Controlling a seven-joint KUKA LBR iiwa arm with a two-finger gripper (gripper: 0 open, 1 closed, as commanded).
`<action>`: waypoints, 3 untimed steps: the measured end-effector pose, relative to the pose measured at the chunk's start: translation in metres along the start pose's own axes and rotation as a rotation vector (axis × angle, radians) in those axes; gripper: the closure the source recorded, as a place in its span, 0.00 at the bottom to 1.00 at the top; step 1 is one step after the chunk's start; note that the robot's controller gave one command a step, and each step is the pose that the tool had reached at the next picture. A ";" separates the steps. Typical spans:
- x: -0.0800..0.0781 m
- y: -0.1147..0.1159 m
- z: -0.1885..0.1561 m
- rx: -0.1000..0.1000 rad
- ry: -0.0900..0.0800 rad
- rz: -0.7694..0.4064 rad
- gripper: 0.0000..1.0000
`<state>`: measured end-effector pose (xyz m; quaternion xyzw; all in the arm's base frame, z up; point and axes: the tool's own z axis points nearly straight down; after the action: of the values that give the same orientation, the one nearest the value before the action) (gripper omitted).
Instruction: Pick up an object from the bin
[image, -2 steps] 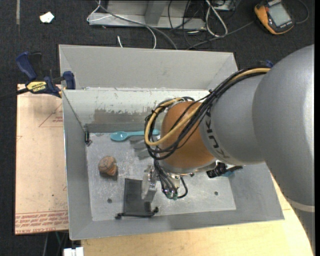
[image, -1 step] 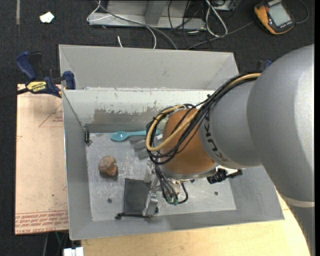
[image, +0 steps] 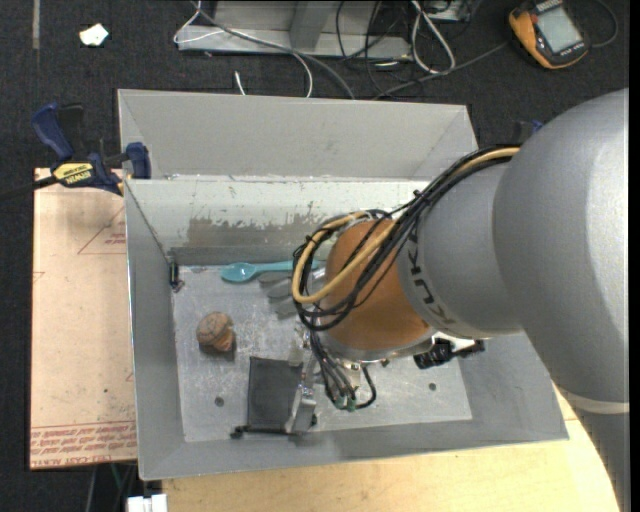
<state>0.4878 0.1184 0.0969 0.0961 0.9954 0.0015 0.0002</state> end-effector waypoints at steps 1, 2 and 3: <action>0.000 0.014 0.006 0.000 0.000 0.016 0.00; -0.001 0.013 0.005 0.000 0.000 -0.028 0.00; 0.002 0.025 0.008 -0.001 0.000 -0.265 0.00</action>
Offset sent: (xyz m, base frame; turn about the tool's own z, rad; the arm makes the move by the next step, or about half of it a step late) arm 0.0058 0.0050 -0.0020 -0.0787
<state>0.4903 0.1432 0.0892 -0.0365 0.9993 0.0019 0.0002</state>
